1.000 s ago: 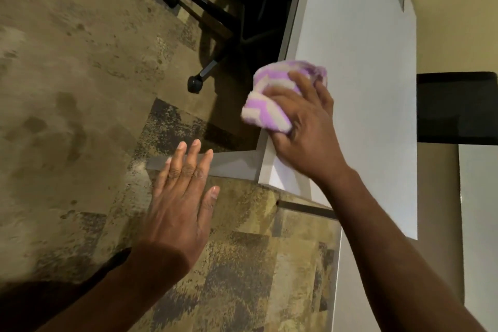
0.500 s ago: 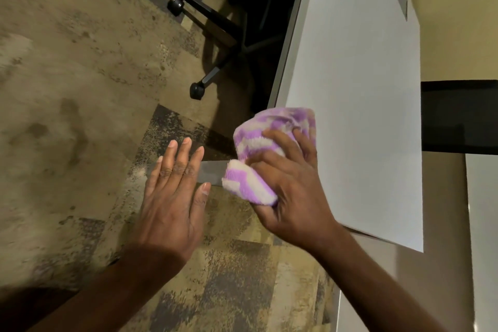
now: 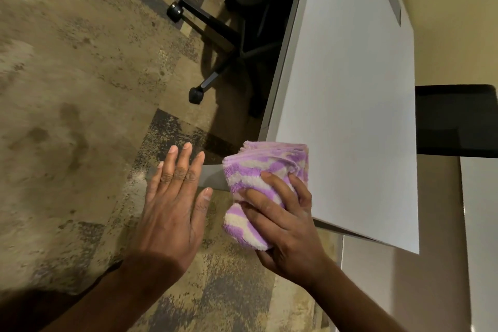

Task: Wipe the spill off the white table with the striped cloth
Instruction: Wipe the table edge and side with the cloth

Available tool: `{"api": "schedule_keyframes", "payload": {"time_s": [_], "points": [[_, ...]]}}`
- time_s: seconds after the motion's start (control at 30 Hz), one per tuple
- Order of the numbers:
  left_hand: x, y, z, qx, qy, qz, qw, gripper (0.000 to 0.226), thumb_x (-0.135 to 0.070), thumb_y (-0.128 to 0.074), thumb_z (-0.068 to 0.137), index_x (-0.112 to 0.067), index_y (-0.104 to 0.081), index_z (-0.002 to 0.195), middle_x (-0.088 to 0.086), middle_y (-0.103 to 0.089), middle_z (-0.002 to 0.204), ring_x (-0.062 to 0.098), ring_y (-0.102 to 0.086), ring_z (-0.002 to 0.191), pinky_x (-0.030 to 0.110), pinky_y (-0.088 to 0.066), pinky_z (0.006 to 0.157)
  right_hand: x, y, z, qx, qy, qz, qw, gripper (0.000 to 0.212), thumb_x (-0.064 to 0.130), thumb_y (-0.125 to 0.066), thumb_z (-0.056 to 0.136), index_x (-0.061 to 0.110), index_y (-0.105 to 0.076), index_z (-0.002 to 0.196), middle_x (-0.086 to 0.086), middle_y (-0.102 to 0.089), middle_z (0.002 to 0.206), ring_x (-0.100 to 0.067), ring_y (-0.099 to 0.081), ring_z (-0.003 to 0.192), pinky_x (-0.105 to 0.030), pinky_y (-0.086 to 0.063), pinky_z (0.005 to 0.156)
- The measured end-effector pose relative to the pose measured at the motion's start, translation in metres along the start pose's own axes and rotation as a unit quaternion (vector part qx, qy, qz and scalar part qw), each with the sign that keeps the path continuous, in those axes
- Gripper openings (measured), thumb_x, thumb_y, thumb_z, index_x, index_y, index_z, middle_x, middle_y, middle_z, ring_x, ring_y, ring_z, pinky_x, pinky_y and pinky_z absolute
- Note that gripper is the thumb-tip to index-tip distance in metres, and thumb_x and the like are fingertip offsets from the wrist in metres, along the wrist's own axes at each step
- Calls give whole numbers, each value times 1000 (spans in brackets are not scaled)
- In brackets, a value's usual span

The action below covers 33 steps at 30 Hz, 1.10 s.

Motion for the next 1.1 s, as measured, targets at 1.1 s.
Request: {"api": "schedule_keyframes", "payload": {"time_s": [1.1], "points": [[8, -5, 0, -18, 31, -6, 999, 56, -37, -27, 109, -25, -13, 162, -3, -5, 172, 7, 8, 159, 25, 9, 126, -33, -5, -50, -107, -75, 89, 987, 36, 21, -76, 88, 19, -64, 122, 0, -32, 166, -40, -35, 149, -69, -41, 105]]}}
Point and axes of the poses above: each hand's wrist, its own z-axis towards the middle knuckle, its own y-axis out of the back of the hand, x = y × z, the point moved 4 cm from there along z, towards the middle knuckle
